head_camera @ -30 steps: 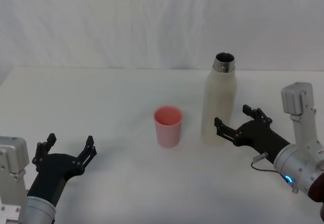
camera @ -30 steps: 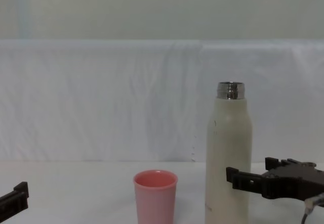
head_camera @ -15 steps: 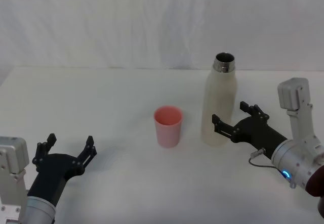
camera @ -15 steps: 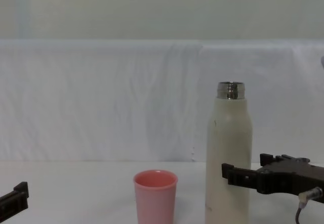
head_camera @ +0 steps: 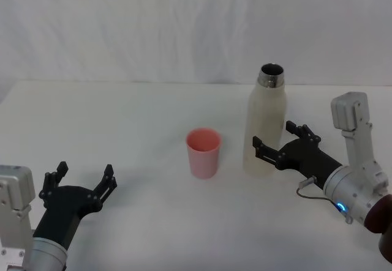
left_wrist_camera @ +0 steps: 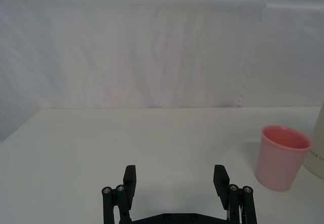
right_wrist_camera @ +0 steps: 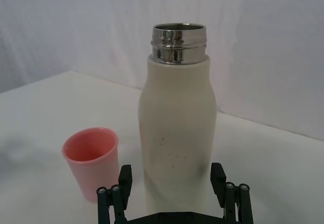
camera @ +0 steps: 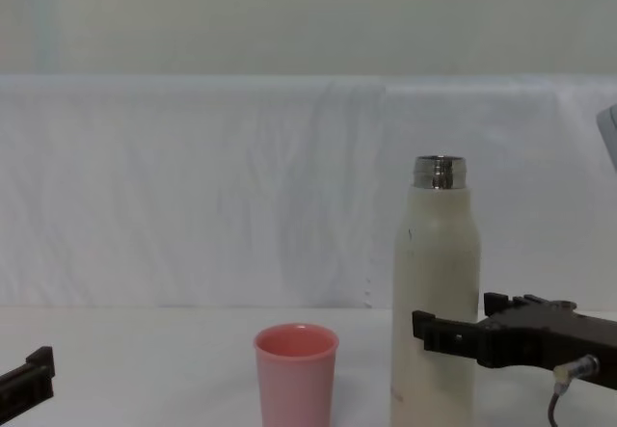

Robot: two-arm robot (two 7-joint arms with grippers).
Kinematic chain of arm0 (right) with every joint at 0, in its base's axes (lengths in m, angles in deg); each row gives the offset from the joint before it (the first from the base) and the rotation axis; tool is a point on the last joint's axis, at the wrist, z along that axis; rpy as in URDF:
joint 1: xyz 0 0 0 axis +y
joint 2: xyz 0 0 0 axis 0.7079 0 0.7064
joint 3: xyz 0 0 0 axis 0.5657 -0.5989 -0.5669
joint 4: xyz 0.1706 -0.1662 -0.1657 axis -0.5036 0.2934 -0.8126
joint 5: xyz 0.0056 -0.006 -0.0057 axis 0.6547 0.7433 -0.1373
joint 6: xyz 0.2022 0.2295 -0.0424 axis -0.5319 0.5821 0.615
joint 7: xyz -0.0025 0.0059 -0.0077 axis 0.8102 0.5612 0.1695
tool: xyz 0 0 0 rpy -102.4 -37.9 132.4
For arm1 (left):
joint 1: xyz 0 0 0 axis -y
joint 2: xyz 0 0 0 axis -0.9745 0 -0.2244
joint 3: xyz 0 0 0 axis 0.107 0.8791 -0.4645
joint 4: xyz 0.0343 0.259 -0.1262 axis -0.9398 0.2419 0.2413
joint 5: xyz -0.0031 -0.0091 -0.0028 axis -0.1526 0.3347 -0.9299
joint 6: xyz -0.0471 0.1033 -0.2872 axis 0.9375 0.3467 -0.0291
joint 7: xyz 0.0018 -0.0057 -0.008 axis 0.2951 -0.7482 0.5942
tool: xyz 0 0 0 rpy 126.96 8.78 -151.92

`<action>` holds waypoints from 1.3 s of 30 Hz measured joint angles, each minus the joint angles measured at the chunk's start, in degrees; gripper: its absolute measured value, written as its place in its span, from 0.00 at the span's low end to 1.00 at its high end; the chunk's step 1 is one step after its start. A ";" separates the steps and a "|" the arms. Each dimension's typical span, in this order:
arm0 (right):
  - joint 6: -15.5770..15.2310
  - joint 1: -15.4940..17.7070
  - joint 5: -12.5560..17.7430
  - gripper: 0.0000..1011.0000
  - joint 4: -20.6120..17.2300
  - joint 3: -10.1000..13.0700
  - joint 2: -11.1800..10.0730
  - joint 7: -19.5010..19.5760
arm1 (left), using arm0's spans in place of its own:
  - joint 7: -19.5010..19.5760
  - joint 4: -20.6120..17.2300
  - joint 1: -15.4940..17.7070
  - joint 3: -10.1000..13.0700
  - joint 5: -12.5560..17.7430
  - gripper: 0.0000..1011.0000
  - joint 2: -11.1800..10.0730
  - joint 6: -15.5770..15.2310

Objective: Grasp the thermos with one hand and pour water into the cup lid.

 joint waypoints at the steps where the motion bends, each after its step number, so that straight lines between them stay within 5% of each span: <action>1: 0.07 -0.10 0.01 0.99 0.14 -0.03 0.01 -0.04 | 0.00 0.00 0.00 0.00 0.00 0.99 0.00 0.00; 39: 2.50 -4.97 0.66 0.99 6.59 -1.37 1.41 -1.54 | 0.00 0.00 0.00 0.00 0.00 0.99 0.00 0.00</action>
